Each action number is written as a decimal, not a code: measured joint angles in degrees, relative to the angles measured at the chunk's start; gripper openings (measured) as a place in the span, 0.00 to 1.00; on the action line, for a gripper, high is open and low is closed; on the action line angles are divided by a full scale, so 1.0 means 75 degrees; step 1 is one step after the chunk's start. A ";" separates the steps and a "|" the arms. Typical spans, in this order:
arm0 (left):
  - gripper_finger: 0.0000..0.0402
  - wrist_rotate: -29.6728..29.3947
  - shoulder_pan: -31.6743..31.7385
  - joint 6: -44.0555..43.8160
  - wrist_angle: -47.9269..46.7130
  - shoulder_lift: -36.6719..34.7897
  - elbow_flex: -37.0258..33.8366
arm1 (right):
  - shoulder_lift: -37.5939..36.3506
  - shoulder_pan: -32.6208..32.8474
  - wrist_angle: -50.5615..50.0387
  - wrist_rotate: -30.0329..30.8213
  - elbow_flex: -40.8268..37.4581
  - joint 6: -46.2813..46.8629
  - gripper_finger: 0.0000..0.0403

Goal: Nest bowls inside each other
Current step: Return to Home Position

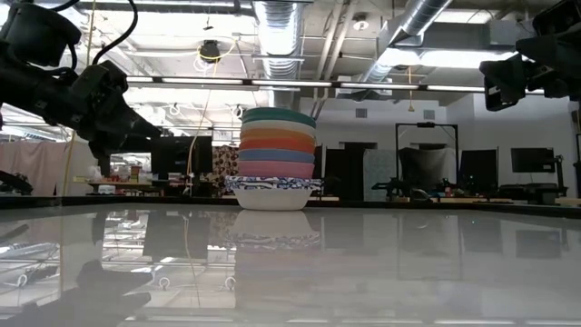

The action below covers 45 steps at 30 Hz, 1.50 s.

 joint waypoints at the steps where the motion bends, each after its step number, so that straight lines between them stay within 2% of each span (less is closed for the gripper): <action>1: 0.58 0.0000 0.0000 0.0000 0.0001 0.0000 0.0000 | 0.0000 -0.0001 0.0000 0.0001 0.0000 0.0000 0.57; 34: 0.58 -0.0003 0.0000 -0.0001 0.0001 -0.0005 0.0000 | 0.0000 0.0000 0.0000 -0.0004 -0.0003 0.0003 0.57; 38: 0.58 -0.0001 0.0003 -0.0001 -0.0002 -0.0292 0.0000 | 0.0000 0.0000 0.0000 -0.0004 -0.0003 0.0000 0.57; 45: 0.58 -0.0003 0.0001 -0.0001 0.0001 -0.1546 0.0000 | -0.0001 -0.0002 0.0000 -0.0004 -0.0006 0.0003 0.57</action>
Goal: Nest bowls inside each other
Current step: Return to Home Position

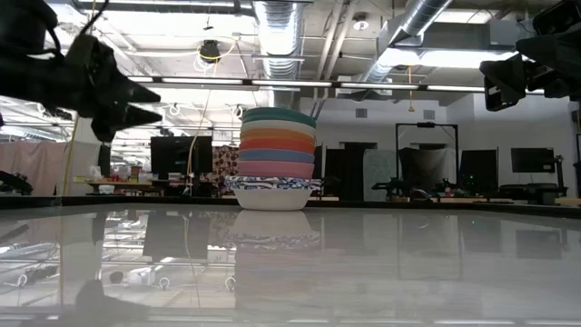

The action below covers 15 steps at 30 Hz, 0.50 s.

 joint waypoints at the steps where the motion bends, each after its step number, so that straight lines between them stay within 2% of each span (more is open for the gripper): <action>1: 0.58 0.0000 0.0002 0.0000 0.0000 -0.0142 0.0000 | -0.0002 0.0002 0.0000 0.0000 0.0000 0.0000 0.57; 5: 0.58 0.0000 0.0001 0.0000 0.0007 -0.0497 0.0000 | -0.0002 0.0001 0.0000 0.0000 0.0000 0.0000 0.57; 15: 0.58 0.0000 -0.0001 0.0000 0.0000 -0.0339 0.0000 | -0.0002 0.0000 0.0032 -0.0003 -0.0003 0.0000 0.57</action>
